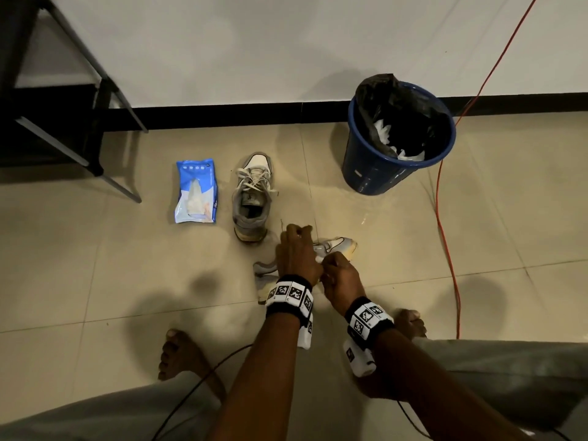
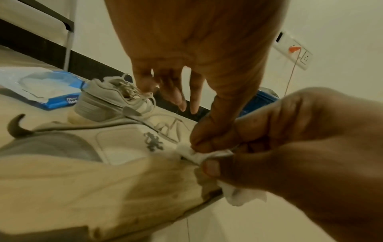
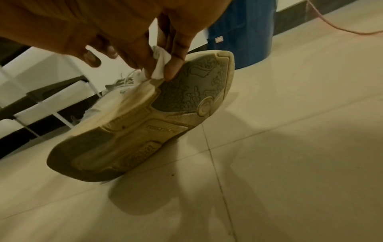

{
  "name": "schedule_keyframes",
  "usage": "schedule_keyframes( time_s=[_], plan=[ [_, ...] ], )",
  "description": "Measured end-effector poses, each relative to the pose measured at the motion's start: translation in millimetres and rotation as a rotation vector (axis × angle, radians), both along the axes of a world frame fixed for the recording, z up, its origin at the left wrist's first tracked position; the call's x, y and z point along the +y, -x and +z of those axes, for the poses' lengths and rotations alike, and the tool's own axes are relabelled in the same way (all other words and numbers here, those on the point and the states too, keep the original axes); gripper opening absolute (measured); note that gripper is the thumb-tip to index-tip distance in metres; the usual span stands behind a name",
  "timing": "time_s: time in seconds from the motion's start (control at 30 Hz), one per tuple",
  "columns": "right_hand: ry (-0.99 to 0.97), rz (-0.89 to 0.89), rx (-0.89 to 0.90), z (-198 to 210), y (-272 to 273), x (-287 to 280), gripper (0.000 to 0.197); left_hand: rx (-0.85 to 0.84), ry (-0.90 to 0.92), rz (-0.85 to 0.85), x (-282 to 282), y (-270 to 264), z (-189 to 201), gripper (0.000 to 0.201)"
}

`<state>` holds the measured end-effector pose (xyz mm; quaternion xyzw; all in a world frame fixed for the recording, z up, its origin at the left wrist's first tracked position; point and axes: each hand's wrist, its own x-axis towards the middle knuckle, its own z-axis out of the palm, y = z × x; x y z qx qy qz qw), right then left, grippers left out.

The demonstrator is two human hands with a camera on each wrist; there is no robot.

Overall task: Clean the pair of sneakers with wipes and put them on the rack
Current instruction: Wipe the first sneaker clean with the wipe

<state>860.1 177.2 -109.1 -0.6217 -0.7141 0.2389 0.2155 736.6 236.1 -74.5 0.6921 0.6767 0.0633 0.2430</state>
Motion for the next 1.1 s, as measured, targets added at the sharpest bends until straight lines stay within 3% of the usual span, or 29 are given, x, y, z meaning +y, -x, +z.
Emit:
schedule_keyframes(
  time_s=[0.13,0.27,0.37,0.43,0.53,0.6,0.7,0.8,0.83,0.97,1.03,1.1],
  plan=[
    [0.043,0.181,-0.044,7,-7,-3,0.031,0.003,0.251,-0.167,-1,-3,-12,0.088],
    [0.092,0.209,-0.142,13,-11,3,0.026,0.035,0.362,-0.254,-1,-6,-15,0.112],
    [0.101,0.197,-0.244,16,-14,9,0.02,0.055,0.338,-0.265,-6,-5,-14,0.121],
    [0.11,0.03,-0.255,15,-31,20,0.021,0.073,0.267,-0.267,-7,-2,-16,0.125],
    [0.144,-0.347,-0.093,15,-57,32,0.021,0.051,0.21,-0.255,-4,1,-19,0.116],
    [0.145,-0.422,0.0,15,-54,29,0.018,-0.002,0.198,-0.234,0,2,-22,0.108],
    [0.076,-0.16,-0.036,13,-30,15,0.015,-0.039,0.209,-0.212,5,4,-23,0.107],
    [0.046,0.177,-0.219,5,-19,9,0.027,-0.039,0.225,-0.22,4,4,-24,0.111],
    [0.053,0.146,-0.222,7,-21,13,0.023,-0.043,0.225,-0.223,3,4,-24,0.111],
    [0.072,-0.359,-0.113,9,-37,31,0.017,-0.049,0.213,-0.222,1,5,-25,0.11],
    [0.042,-0.352,-0.121,11,-29,24,0.014,-0.045,0.205,-0.222,-2,3,-26,0.108],
    [-0.001,-0.148,-0.124,13,-15,11,0.008,-0.045,0.211,-0.211,-3,2,-28,0.11]
  ],
)
